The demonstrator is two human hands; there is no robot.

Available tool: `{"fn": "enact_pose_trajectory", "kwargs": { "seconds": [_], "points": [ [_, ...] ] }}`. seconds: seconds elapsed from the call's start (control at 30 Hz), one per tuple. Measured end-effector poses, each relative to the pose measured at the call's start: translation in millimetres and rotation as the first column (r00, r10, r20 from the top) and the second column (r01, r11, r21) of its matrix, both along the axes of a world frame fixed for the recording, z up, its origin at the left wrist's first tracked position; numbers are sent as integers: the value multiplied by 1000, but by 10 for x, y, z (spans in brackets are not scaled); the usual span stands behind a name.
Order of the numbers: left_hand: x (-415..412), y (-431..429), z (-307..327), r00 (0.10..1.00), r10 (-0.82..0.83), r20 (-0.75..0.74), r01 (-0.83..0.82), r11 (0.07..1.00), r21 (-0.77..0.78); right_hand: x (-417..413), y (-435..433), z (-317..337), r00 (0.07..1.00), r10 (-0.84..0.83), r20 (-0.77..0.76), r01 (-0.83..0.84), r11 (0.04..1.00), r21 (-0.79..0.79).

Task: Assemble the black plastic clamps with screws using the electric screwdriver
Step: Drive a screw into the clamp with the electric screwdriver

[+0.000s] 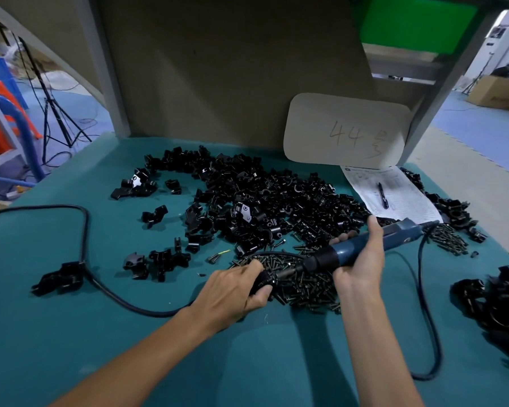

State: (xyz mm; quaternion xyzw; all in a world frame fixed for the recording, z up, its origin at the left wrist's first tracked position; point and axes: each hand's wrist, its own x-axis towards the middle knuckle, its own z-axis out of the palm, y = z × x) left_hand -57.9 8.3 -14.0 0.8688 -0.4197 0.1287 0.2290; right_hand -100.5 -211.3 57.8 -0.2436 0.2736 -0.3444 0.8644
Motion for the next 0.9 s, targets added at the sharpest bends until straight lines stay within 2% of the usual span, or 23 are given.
{"fn": "enact_pose_trajectory", "kwargs": {
  "seconds": [0.2,0.37,0.57,0.7,0.9],
  "points": [
    [21,6,-39,992,-65,-105,70,997,46,56,27,-32,998,56,21,-53,992,-115],
    [39,17,-50,995,-48,-90,54,997,63,115,140,46,993,77,92,-62,986,-157],
    [44,20,-72,1000,-11,-5,12,994,112,109,239,38,993,-94,-66,78,975,-209],
    [55,16,-80,1000,-2,-8,3,992,123,91,291,68,984,-160,-79,137,960,-244],
    [54,16,-84,1000,1,-27,3,989,151,92,330,87,983,-162,-86,134,953,-270]
  ]
}}
